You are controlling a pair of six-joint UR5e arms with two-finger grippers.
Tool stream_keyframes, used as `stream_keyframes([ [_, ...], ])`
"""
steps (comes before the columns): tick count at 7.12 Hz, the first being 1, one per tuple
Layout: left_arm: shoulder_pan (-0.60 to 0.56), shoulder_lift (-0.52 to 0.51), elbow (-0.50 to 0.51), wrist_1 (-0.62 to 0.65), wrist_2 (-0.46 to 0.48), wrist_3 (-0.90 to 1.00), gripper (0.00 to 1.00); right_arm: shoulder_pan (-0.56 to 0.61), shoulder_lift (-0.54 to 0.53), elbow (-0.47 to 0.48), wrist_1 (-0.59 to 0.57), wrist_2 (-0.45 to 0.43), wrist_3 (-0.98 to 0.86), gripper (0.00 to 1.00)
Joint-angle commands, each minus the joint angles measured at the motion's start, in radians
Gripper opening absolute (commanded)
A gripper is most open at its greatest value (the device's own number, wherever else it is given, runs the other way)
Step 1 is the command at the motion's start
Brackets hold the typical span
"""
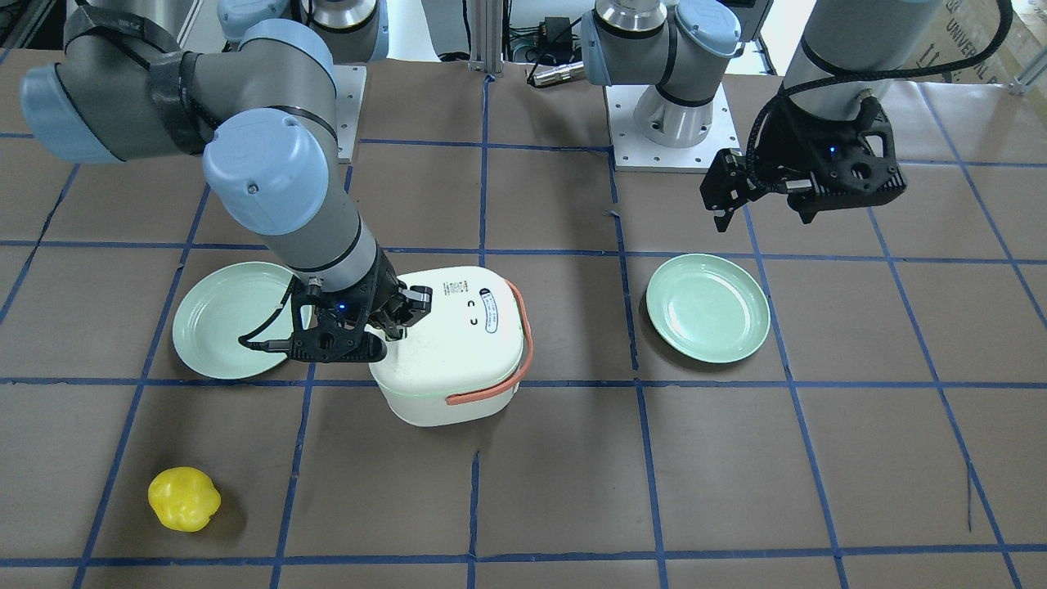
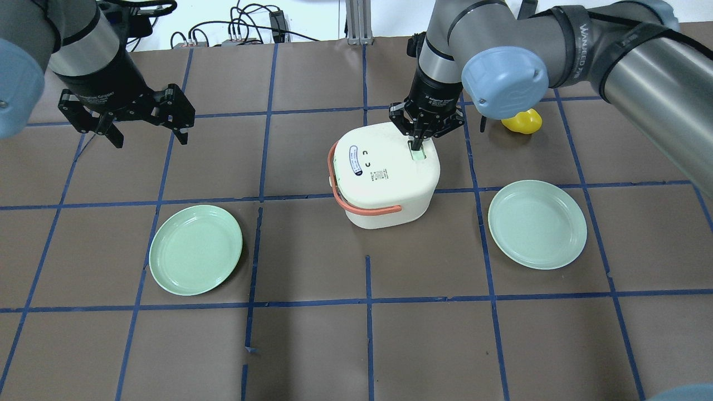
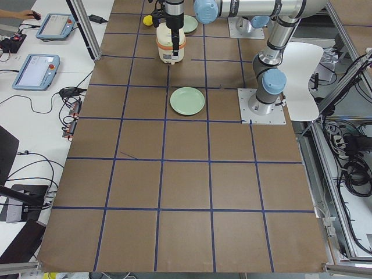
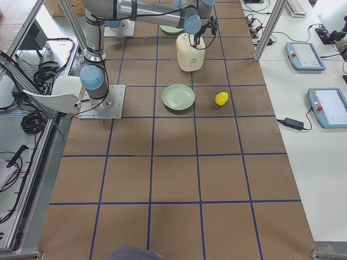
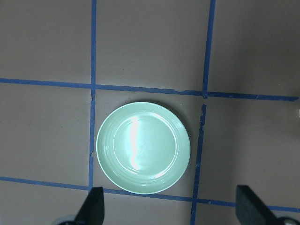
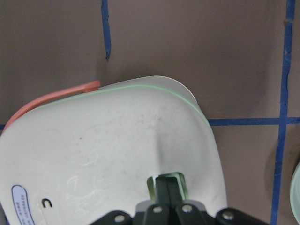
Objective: Press rice cooker button
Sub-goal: 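Lift the right gripper away as the cooker lid pops open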
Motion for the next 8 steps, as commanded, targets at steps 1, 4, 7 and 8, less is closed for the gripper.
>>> stream_keyframes([
  [1, 0.000, 0.000, 0.000, 0.000, 0.000, 0.000, 1.00, 0.000, -0.010, -0.017, 0.014, -0.003, 0.006, 0.13],
  [4, 0.000, 0.000, 0.000, 0.000, 0.000, 0.000, 1.00, 0.003, -0.121, -0.165, 0.217, -0.002, 0.069, 0.36],
  [7, 0.000, 0.000, 0.000, 0.000, 0.000, 0.000, 1.00, -0.023, -0.180, -0.243, 0.267, -0.179, -0.036, 0.99],
  [8, 0.000, 0.000, 0.000, 0.000, 0.000, 0.000, 1.00, -0.052, -0.202, -0.226, 0.316, -0.189, -0.049, 0.99],
])
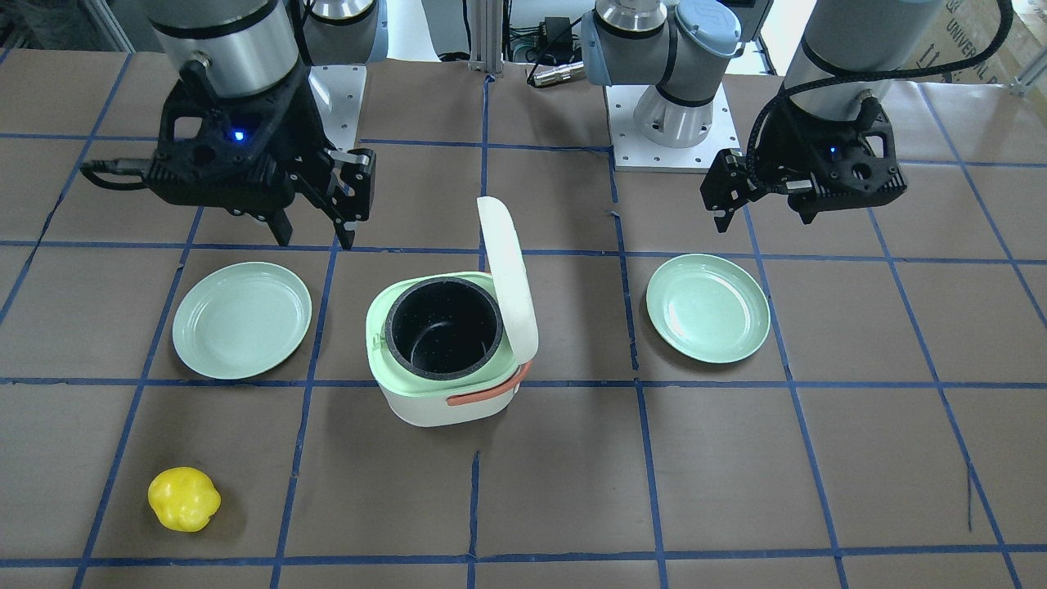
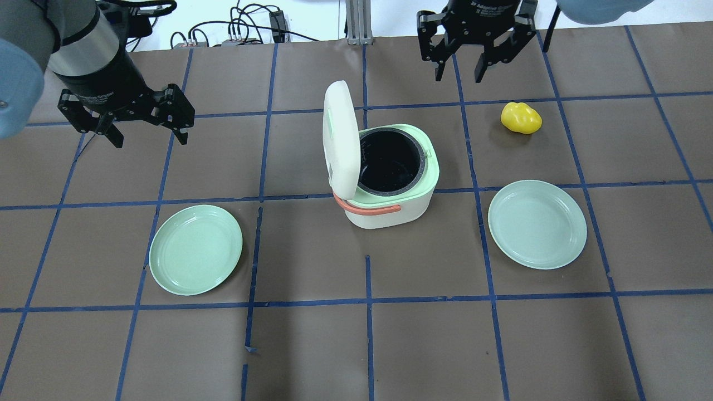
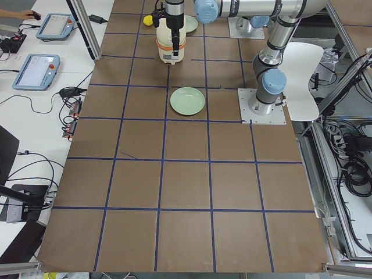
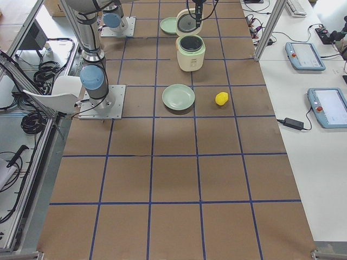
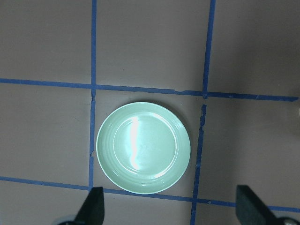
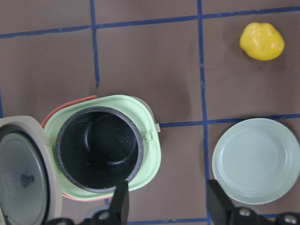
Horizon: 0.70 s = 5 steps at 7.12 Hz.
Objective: Press rice cooker button
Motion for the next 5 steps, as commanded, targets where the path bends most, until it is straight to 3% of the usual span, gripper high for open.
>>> stream_keyframes([
  [1, 0.000, 0.000, 0.000, 0.000, -0.002, 0.000, 1.00, -0.060, -0.051, 0.037, 0.048, -0.031, -0.115, 0.98],
  [5, 0.000, 0.000, 0.000, 0.000, 0.000, 0.000, 1.00, -0.133, -0.082, 0.088, 0.048, -0.025, -0.214, 0.97],
])
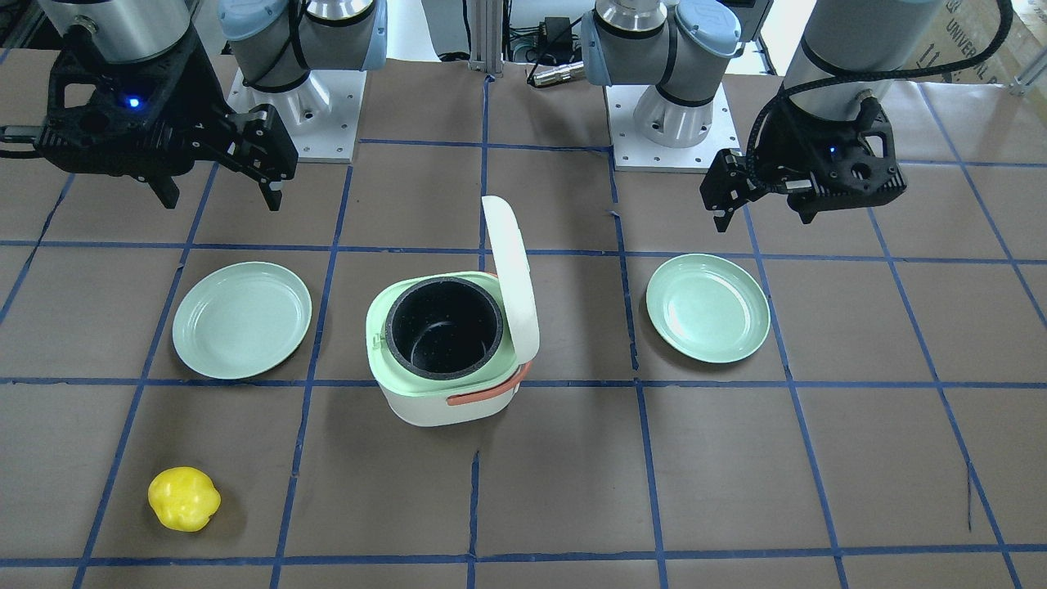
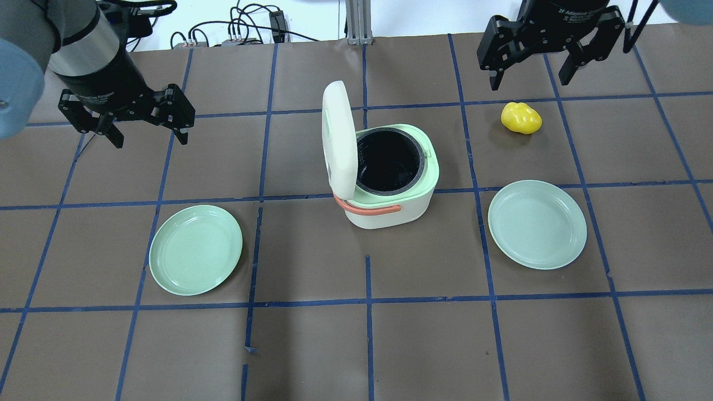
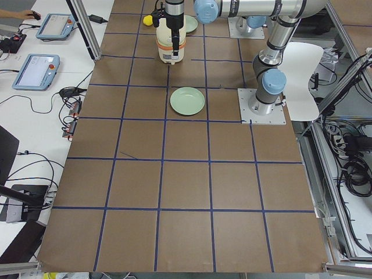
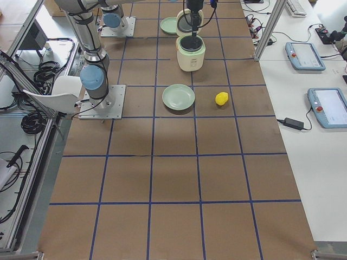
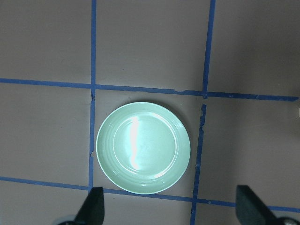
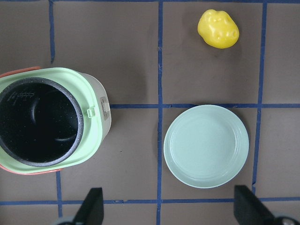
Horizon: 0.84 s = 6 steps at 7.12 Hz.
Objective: Press rice cooker button
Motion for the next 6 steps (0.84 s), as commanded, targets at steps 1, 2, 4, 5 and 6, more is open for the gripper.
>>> stream_keyframes([
  [1, 0.000, 0.000, 0.000, 0.000, 0.001, 0.000, 1.00, -0.021, -0.004, 0.008, 0.007, 0.004, -0.027, 0.96],
  [2, 0.000, 0.000, 0.000, 0.000, 0.001, 0.000, 1.00, -0.024, -0.004, 0.009, 0.012, 0.001, -0.039, 0.96],
  [4, 0.000, 0.000, 0.000, 0.000, 0.001, 0.000, 1.00, -0.024, -0.010, 0.052, -0.001, 0.015, -0.050, 0.96],
  [5, 0.000, 0.000, 0.000, 0.000, 0.001, 0.000, 1.00, -0.024, -0.018, 0.055, 0.001, 0.013, -0.050, 0.97],
  [6, 0.000, 0.000, 0.000, 0.000, 0.001, 0.000, 1.00, -0.026, -0.018, 0.055, 0.001, 0.013, -0.051, 0.97],
])
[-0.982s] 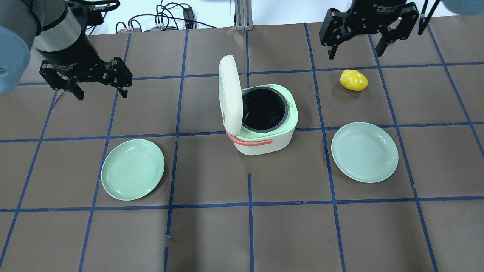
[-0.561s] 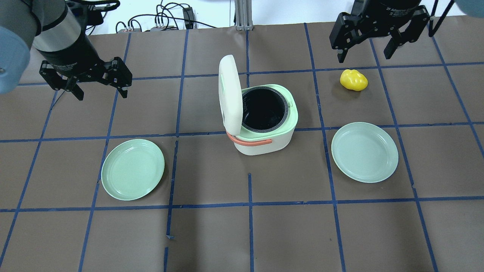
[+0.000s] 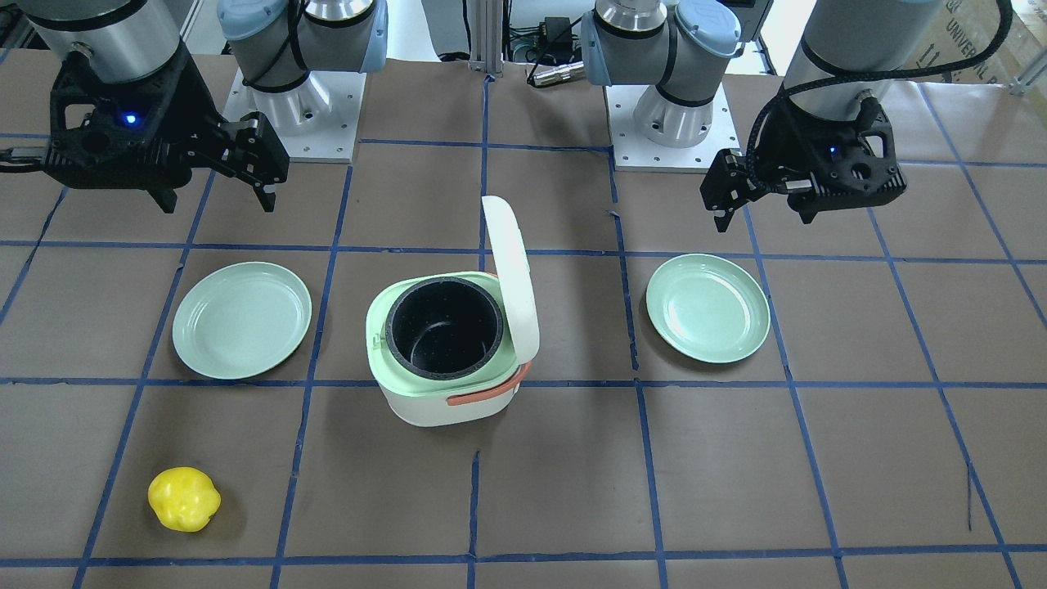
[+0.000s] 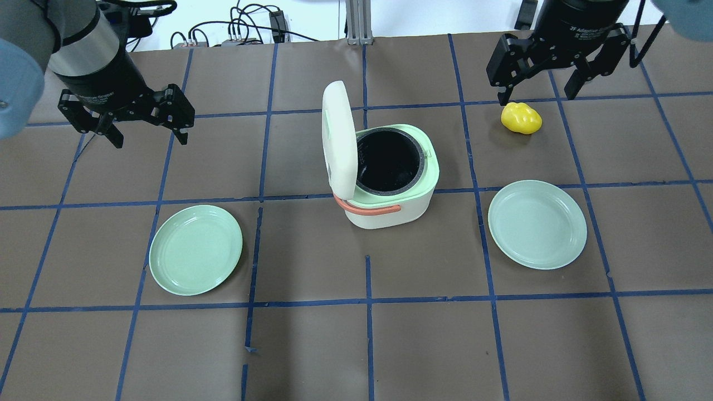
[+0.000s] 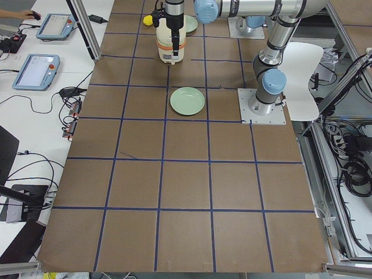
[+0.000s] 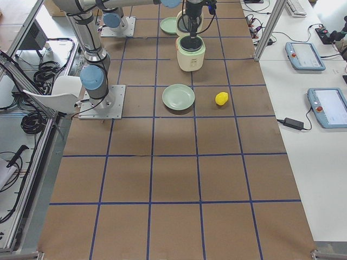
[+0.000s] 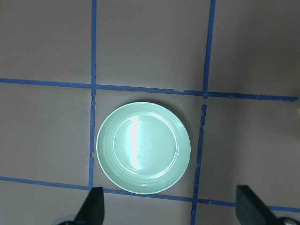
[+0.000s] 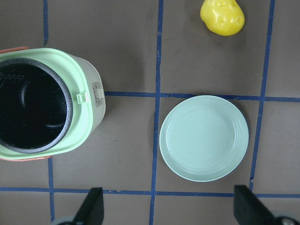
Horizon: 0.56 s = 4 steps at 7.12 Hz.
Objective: Press rice cooker button
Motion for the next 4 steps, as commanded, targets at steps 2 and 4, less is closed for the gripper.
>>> stream_keyframes([
  [2, 0.000, 0.000, 0.000, 0.000, 0.000, 0.000, 1.00, 0.000, -0.003, 0.004, -0.002, 0.000, 0.001, 0.97],
  [4, 0.000, 0.000, 0.000, 0.000, 0.000, 0.000, 1.00, 0.002, -0.003, 0.006, -0.005, 0.002, 0.001, 0.97],
])
